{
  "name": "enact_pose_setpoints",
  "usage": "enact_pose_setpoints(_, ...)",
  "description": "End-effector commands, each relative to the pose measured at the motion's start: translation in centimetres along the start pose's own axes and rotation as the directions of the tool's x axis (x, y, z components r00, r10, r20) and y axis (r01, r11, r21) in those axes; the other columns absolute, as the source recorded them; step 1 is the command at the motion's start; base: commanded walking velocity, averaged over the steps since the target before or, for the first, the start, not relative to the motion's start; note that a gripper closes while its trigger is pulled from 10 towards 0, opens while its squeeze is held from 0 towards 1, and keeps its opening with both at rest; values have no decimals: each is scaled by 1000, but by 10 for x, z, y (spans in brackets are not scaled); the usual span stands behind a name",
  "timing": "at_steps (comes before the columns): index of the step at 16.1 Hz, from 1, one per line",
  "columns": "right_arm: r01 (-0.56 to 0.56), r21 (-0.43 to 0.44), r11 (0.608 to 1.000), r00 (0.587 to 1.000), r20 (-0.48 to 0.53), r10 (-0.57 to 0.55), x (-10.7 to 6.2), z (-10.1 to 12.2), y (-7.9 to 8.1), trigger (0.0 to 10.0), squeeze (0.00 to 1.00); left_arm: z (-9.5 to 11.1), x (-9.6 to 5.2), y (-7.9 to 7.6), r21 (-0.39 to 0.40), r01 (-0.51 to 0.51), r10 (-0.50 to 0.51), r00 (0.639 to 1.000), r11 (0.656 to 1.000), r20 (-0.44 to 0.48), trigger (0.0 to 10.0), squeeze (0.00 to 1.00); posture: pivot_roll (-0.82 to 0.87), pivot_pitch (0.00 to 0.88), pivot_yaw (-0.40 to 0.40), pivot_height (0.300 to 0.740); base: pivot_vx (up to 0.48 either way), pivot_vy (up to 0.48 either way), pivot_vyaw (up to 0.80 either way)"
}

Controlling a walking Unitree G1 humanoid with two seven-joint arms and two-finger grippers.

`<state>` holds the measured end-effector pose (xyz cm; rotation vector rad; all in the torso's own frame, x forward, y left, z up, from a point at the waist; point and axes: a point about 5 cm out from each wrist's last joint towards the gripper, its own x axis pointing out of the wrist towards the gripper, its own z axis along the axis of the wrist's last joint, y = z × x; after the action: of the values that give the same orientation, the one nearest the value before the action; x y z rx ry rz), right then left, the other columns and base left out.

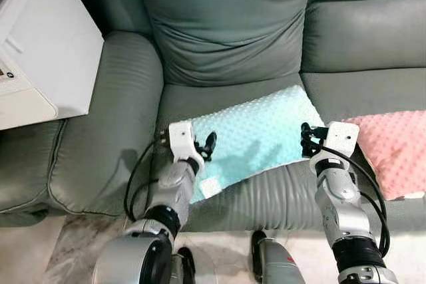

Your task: Move the pillow to the sofa

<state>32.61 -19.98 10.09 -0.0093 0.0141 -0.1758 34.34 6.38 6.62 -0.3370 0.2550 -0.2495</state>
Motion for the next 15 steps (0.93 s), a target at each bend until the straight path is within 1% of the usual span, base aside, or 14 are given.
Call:
enact_pose_setpoints(1,-22,17,1000,999,-39,22,-8,-11,5,10000,1000,-18,-8,4,-4,-8,8,999,1000,-47,10000,1000,-193,339,116,740,0,0,0)
enact_pose_setpoints(2,-44,17,999,998,-46,45,-12,-12,7,10000,1000,-20,-11,13,20,-20,21,998,1000,-63,10000,1000,-193,338,115,740,0,0,0)
enact_pose_setpoints(3,-54,5,999,997,-54,55,-15,-14,6,10000,1000,-21,-12,18,46,-23,26,997,999,-75,10000,1000,-193,337,115,740,0,0,0)
enact_pose_setpoints(4,-38,-43,998,997,-70,35,-18,-17,-3,10000,1000,-23,-14,25,99,-12,23,994,995,-110,10000,1000,-192,336,112,740,0,0,0)
enact_pose_setpoints(5,-25,-64,998,997,-76,20,-20,-19,-8,10000,1000,-23,-15,28,104,-12,24,993,995,-119,10000,1000,-190,334,112,740,0,0,0)
enact_pose_setpoints(6,37,-126,991,994,-96,-50,-22,-23,-28,10000,1000,-30,-21,40,124,-34,56,983,992,-174,10000,1000,-188,329,110,740,0,0,0)
enact_pose_setpoints(7,81,-185,979,989,-108,-102,-23,-26,-43,10000,1000,-35,-25,47,114,-53,75,976,992,-204,10000,1000,-185,327,108,740,0,0,0)
enact_pose_setpoints(8,81,-185,979,989,-108,-102,-23,-26,-43,10000,1000,-35,-25,47,114,-53,75,976,992,-204,10000,1000,-185,327,108,740,0,0,0)
enact_pose_setpoints(9,107,-214,971,984,-114,-134,-22,-26,-55,10000,1000,-43,-31,53,124,-55,85,965,991,-248,10000,1000,-174,324,108,740,0,0,0)
enact_pose_setpoints(10,129,-209,969,982,-108,-154,-17,-21,-69,10000,1000,-57,-41,63,136,-64,104,944,989,-314,10000,1000,-164,320,110,740,0,0,0)
enact_pose_setpoints(11,141,-212,967,981,-103,-166,-11,-16,-77,10000,1000,-66,-48,67,138,-66,113,925,988,-362,10000,1000,-162,318,110,740,0,0,0)
enact_pose_setpoints(12,146,-218,965,980,-103,-171,-4,-10,-83,10000,1000,-74,-52,64,124,-43,90,910,991,-405,10000,1000,-159,317,110,740,0,0,0)
enact_pose_setpoints(14,118,-238,964,980,-127,-152,4,-6,-87,10000,1000,-81,-54,52,97,6,38,895,995,-444,10000,1000,-140,312,109,740,0,0,0)
enact_pose_setpoints(15,102,-247,964,981,-136,-138,7,-4,-88,10000,886,-82,-54,48,90,26,18,890,996,-456,10000,1000,-135,312,110,740,0,0,0)
